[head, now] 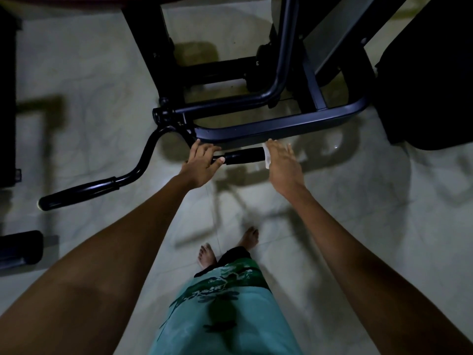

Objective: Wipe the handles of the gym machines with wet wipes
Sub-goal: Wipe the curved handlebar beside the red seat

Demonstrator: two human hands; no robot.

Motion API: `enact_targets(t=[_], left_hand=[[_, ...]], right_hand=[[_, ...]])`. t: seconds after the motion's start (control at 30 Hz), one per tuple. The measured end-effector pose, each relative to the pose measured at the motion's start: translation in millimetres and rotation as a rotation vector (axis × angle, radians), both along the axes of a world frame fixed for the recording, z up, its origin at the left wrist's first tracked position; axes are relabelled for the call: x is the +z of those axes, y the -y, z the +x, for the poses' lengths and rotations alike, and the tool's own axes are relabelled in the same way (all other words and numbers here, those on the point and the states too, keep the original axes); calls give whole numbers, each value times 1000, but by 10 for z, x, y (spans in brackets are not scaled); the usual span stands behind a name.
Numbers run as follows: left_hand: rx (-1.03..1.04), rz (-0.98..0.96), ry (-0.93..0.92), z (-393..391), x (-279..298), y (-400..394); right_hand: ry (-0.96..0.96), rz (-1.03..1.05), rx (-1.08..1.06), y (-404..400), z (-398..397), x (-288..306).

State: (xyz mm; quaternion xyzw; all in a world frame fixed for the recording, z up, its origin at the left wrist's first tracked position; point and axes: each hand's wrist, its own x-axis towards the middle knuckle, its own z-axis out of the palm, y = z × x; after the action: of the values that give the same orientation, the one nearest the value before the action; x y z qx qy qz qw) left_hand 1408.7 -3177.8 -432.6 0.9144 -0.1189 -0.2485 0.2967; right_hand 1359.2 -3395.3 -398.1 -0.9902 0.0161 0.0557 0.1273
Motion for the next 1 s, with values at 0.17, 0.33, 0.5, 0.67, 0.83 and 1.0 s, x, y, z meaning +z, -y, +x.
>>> enact_targets(t=[0.17,0.33,0.5,0.67,0.83,1.0], left_hand=[[10,-11,33,2,-41,-5],[15,-10,29,3,-50,-3],[29,-6,27,-5,-40,9],[18,42,13,-10,-5,22],[18,39,20,-5,-42,12],[10,14,38,-6,-59,-7]], right_hand=[[24,57,-70,-120,117,38],[71,-26,-38,-108,-69,-56],[51,56,-138,-274,166,-43],[83,82,48,-215,-177,-131],[-27,62,-91,-234,45,-83],[-6,73,158,-215,-179,-28]])
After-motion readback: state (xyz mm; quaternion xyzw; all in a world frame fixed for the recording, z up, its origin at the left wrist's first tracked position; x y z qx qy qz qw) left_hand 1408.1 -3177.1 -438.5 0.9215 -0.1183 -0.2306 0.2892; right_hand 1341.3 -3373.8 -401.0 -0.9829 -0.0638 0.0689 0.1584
